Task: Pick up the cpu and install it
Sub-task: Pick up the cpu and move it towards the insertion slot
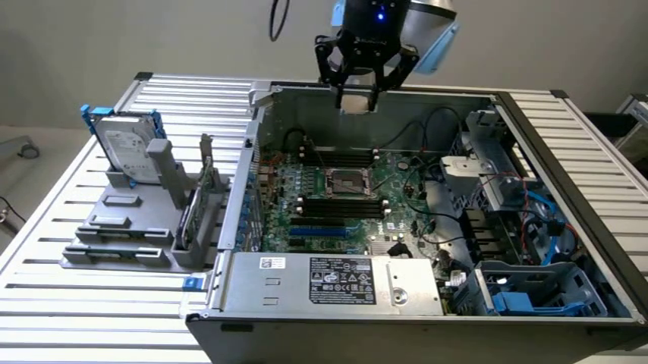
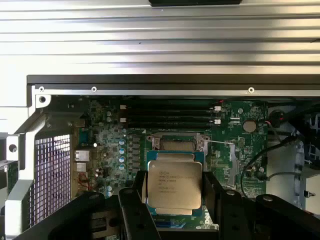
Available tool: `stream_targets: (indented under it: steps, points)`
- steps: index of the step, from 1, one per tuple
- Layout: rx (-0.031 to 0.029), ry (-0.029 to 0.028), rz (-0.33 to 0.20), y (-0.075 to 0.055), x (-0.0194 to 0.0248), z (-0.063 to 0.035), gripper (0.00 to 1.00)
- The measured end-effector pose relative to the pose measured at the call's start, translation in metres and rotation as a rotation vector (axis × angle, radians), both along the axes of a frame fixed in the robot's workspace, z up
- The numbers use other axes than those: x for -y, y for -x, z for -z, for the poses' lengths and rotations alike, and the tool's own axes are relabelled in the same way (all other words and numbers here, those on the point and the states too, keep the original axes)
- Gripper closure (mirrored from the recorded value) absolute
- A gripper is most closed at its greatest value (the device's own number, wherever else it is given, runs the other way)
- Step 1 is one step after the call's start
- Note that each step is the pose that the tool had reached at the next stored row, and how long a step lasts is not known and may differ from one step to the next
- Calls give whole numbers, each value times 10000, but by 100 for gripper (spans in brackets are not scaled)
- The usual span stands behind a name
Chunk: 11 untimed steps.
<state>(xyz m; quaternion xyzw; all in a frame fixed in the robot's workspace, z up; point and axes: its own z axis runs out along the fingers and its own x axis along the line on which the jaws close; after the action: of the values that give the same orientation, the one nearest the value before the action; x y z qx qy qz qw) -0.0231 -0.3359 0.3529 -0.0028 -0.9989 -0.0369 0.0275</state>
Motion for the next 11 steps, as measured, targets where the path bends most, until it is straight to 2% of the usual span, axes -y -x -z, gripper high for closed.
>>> stream_targets:
  steps: [3,11]
  points:
    - [0,0,2,-6,-1,55,45]
    - [0,0,2,-6,40,201,45]
